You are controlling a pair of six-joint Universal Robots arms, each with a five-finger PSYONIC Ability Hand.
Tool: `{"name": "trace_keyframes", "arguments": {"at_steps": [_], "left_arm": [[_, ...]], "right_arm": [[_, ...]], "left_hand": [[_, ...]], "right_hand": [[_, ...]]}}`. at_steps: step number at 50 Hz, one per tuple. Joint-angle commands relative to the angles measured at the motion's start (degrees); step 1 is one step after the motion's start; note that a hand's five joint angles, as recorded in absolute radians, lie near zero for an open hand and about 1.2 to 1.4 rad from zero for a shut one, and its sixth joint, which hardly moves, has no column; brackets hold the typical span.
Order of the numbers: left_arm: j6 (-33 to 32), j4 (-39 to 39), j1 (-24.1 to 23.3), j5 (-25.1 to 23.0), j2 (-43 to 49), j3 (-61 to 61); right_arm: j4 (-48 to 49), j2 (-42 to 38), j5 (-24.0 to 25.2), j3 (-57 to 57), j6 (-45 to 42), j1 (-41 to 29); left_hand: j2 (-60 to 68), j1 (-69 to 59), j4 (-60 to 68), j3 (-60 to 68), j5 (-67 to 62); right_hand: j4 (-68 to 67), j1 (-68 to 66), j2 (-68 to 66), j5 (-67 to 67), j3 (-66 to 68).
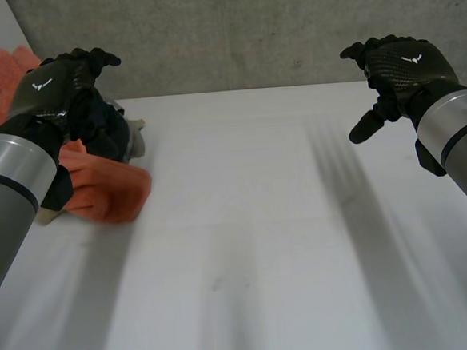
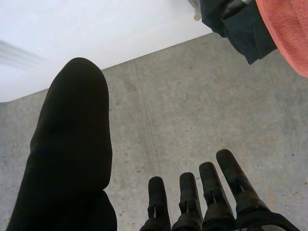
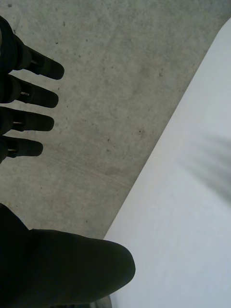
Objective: Fold the laundry.
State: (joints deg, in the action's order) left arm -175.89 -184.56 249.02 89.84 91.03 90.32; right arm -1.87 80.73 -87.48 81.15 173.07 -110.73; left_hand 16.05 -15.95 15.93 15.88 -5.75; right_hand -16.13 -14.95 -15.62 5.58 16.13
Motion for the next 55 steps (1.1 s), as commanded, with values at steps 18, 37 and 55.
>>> {"name": "trace_keyframes", "arguments": {"at_steps": [18,37,55], "left_arm": [[-0.15,-0.01,-0.03,-0.1,0.03,0.21],[-2.88,1.22,0.5,-3.53,7.76,-3.22],[-3.14,1.22,0.24,-3.53,4.86,-2.87]], "right_arm": [[0.03,0.13,0.21,0.24,-0.01,-0.01],[-0.59,-1.63,0.47,0.94,-2.39,0.69],[-0.59,-1.45,0.38,1.03,-2.39,0.69]], "left_hand": [[-6.05,5.95,-5.93,-5.88,5.75],[-3.82,3.72,-3.7,-3.65,3.52],[-4.15,4.05,-4.03,-3.99,3.86]], "right_hand": [[6.13,4.95,5.62,-5.58,-6.13],[6.13,4.95,5.62,-5.58,-6.13],[6.13,4.95,5.62,-5.58,-6.13]]}}
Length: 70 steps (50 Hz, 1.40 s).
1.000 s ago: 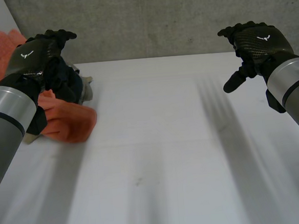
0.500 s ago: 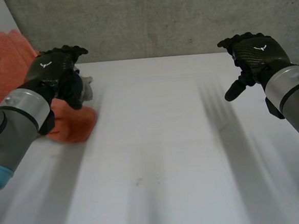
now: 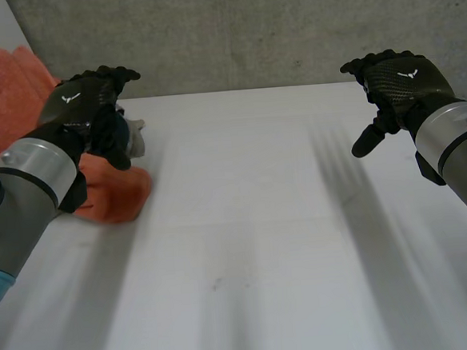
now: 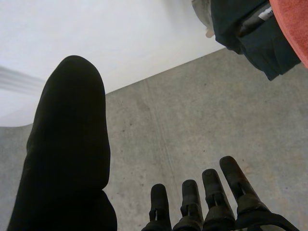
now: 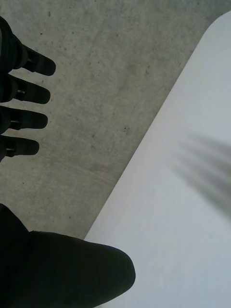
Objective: Fold the laundry.
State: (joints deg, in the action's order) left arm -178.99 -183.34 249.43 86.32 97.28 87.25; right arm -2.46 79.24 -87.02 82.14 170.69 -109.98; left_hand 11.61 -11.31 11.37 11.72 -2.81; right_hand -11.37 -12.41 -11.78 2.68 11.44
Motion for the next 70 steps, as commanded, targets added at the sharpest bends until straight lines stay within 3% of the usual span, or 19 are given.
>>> {"name": "trace_keyframes", "arguments": {"at_steps": [1,26,29,38,44,47,50,54,55,60,64,69,70], "left_arm": [[-0.04,0.0,-0.26,-0.01,-1.48,0.2],[-2.32,-0.61,-0.34,-0.1,-1.49,-0.67],[-8.8,-2.18,2.37,-0.18,0.87,-3.56],[-31.47,-5.79,12.82,-0.53,21.5,-19.37],[-40.63,-11.14,18.72,-0.97,35.66,-30.01],[-42.31,-14.31,19.52,-1.41,40.24,-33.18],[-42.49,-15.9,19.87,-1.5,42.8,-34.77],[-42.32,-16.43,20.14,-1.5,44.31,-35.75],[-42.32,-16.61,19.87,-1.15,44.31,-35.66],[-41.88,-16.61,17.42,1.65,42.12,-34.17],[-39.51,-17.31,14.34,6.67,31.58,-29.25],[-31.26,-18.28,9.34,7.37,20.68,-23.27],[-27.06,-17.84,6.89,7.29,17.53,-21.7]], "right_arm": [[0.0,0.12,-0.08,-0.05,0.0,-0.06],[0.0,0.21,-0.08,0.04,0.0,-0.06],[-0.09,0.21,-0.17,0.04,0.0,-0.06],[-0.09,0.04,-0.08,0.22,-0.09,-0.15],[-0.09,-0.05,0.01,0.48,-0.09,0.03],[-0.09,-0.23,0.09,0.57,-0.18,0.03],[-0.17,-0.31,0.1,0.66,-0.18,0.03],[-0.26,-0.49,0.1,0.66,-0.27,0.12],[-0.17,-0.4,0.1,0.66,-0.27,0.12],[-0.17,-0.4,0.18,0.48,-0.27,0.12],[-0.17,-0.23,0.18,0.39,-0.27,0.12],[-0.17,0.04,0.18,0.04,-0.27,0.12],[-0.17,0.12,0.18,-0.05,-0.27,0.12]], "left_hand": [[0.28,-0.59,0.53,0.18,0.91],[0.28,-0.59,0.53,0.18,0.91],[-0.05,-0.25,0.19,-0.16,1.25],[-0.39,0.08,-0.14,-0.5,1.58],[-0.39,0.08,-0.14,-0.5,1.58],[-0.06,-0.25,0.19,-0.16,1.25],[2.29,-2.59,2.54,2.18,-1.1],[44.9,-45.21,45.15,44.79,-43.71],[68.15,-68.46,68.4,68.05,-66.96],[68.39,-68.69,68.63,68.28,-67.19],[68.39,-68.69,68.63,68.28,-67.19],[68.39,-68.69,68.63,68.28,-67.19],[68.39,-68.69,68.63,68.28,-67.19]], "right_hand": [[1.37,2.41,1.78,-2.68,-1.44],[1.37,2.41,1.78,-2.68,-1.44],[1.37,2.41,1.78,-2.68,-1.44],[1.37,2.41,1.78,-2.68,-1.44],[1.37,2.41,1.78,-2.68,-1.44],[1.37,2.41,1.78,-2.68,-1.44],[1.37,2.41,1.78,-2.68,-1.44],[1.37,2.41,1.78,-2.68,-1.44],[1.37,2.41,1.78,-2.68,-1.44],[1.37,2.41,1.78,-2.68,-1.44],[1.37,2.41,1.78,-2.68,-1.44],[1.37,2.41,1.78,-2.68,-1.44],[1.37,2.41,1.78,-2.68,-1.44]]}}
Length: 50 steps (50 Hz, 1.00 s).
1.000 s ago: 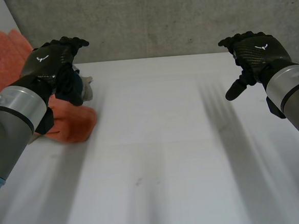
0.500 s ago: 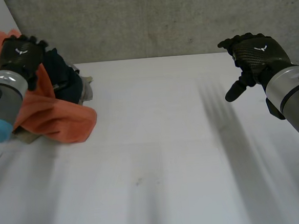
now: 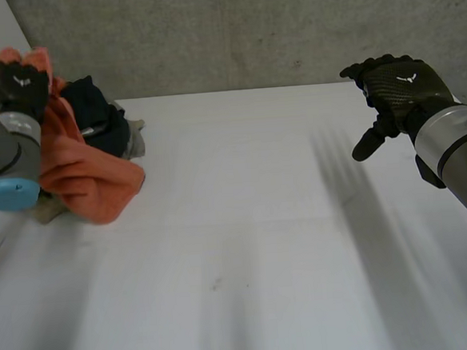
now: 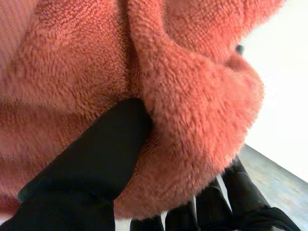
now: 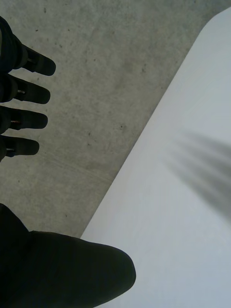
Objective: Fold the laundry.
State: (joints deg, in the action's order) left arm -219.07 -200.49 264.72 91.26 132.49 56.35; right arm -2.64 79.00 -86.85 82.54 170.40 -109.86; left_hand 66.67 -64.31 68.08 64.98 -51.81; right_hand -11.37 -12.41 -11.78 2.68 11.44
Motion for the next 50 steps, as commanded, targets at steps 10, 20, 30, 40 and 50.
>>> {"name": "trace_keyframes", "arguments": {"at_steps": [10,20,30,40,50], "left_arm": [[36.14,10.2,-26.34,-0.02,-24.56,19.05],[37.75,12.4,-31.63,1.29,-6.02,15.28],[38.1,15.05,-31.03,0.94,-16.28,18.34],[36.09,11.62,-23.83,-4.67,-26.31,28.88],[22.21,10.91,-19.86,-17.76,-22.12,33.3]], "right_arm": [[-0.35,0.55,0.19,-0.98,0.02,0.08],[-1.58,0.37,0.28,-0.98,-0.07,-0.01],[-6.14,-0.68,1.77,-2.12,-5.16,-0.53],[-20.03,-3.06,4.14,-3.44,-10.18,-0.62],[-14.25,-4.03,4.58,8.59,-7.9,-2.81]], "left_hand": [[13.33,-15.69,11.92,15.02,-18.19],[6.19,-8.55,4.79,7.88,-11.05],[-49.73,47.37,-51.13,-48.03,44.87],[-49.73,47.37,-51.13,-48.04,44.87],[-48.72,46.36,-50.12,-47.02,43.86]], "right_hand": [[1.37,2.41,1.78,-2.68,-1.44],[1.37,2.41,1.78,-2.68,-1.44],[1.37,2.41,1.78,-2.68,-1.44],[1.37,2.41,1.78,-2.68,-1.44],[-5.45,-4.4,-5.03,4.13,5.37]]}}
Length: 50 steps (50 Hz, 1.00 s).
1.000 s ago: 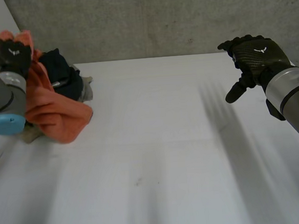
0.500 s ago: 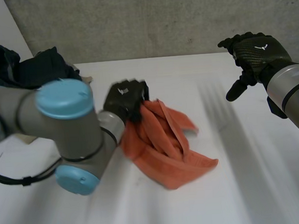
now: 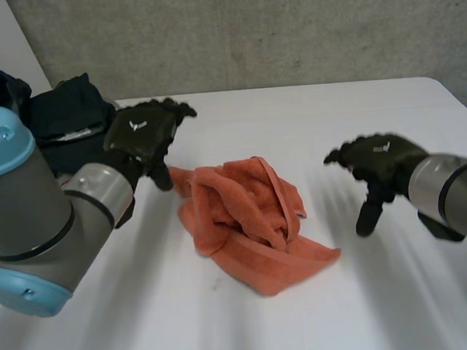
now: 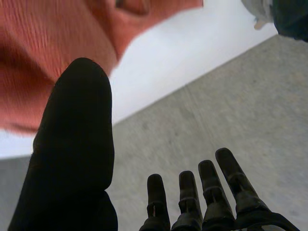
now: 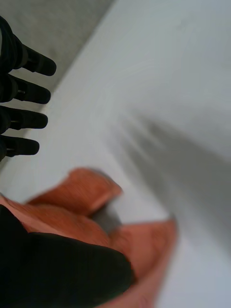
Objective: Fold the laundry.
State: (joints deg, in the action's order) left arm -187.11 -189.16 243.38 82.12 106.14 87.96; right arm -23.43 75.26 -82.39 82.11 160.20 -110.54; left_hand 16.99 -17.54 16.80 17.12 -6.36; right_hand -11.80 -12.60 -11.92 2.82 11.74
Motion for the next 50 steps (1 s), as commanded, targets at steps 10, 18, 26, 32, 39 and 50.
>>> {"name": "trace_keyframes", "arguments": {"at_steps": [10,18,26,32,39,50], "left_arm": [[-15.91,-0.15,0.25,-11.72,13.64,-4.63],[-15.74,-0.24,-2.21,-11.2,16.9,-8.15],[-14.43,0.11,-2.56,-2.69,10.26,-8.94],[-9.5,0.46,-2.48,2.08,-1.89,-7.63],[-5.89,2.92,-2.47,2.34,-14.11,-2.71],[-5.89,5.82,-4.93,2.87,-8.87,5.03]], "right_arm": [[20.08,-2.75,0.04,16.76,8.46,-10.13],[27.56,-10.92,-1.1,16.06,8.91,-14.88],[30.46,-4.38,-8.75,14.3,8.65,-13.05],[28.71,6.29,-8.23,11.58,6.19,-4.96],[18.43,7.27,-3.48,1.66,1.96,0.05],[17.1,-8.45,-2.51,-14.34,1.26,2.25]], "left_hand": [[4.64,-4.1,4.84,4.52,-5.27],[52.35,-51.81,52.55,52.23,-52.98],[63.01,-62.46,63.2,62.88,-63.64],[63.01,-62.46,63.2,62.88,-63.64],[63.01,-62.46,63.2,62.88,-63.64],[63.01,-62.46,63.2,62.88,-63.64]], "right_hand": [[-7.53,-6.73,-7.41,6.51,7.59],[-30.36,-29.56,-30.24,29.35,30.42],[-68.2,-67.4,-68.08,67.18,68.26],[-68.2,-67.4,-68.08,67.18,68.26],[-68.2,-67.4,-68.08,67.18,68.26],[-68.2,-67.4,-68.08,67.18,68.26]]}}
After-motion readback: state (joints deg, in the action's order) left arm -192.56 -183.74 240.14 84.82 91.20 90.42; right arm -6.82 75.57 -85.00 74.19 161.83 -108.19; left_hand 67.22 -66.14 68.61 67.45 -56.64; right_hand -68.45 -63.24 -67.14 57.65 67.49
